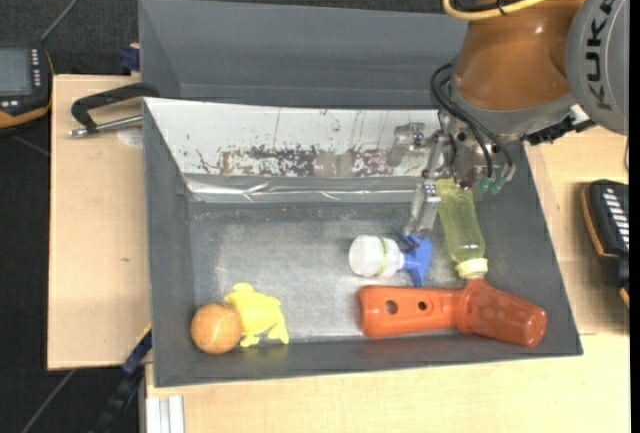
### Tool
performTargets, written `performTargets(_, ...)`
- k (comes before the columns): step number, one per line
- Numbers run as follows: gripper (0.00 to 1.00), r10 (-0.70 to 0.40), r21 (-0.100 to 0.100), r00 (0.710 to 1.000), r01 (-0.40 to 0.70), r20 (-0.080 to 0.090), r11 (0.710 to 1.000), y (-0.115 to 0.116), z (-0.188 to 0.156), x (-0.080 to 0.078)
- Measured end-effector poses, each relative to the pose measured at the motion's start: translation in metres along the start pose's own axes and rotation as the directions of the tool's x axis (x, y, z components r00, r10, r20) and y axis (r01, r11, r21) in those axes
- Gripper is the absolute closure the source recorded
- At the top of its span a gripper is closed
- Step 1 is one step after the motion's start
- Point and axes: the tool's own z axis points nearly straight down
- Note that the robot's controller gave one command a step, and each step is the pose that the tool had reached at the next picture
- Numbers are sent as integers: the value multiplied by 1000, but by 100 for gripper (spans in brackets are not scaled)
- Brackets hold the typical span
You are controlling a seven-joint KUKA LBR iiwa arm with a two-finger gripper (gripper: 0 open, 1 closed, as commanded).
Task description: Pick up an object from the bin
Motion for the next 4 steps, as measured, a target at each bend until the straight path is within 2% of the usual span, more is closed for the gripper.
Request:
performTargets(2,0,1,0,1000,-1,12,1000,0,-2,-2)
performTargets(3,0,121,-2,993,-121,13,993,-2,67,-1)
performTargets(4,0,161,-2,987,-161,7,987,-1,127,1)
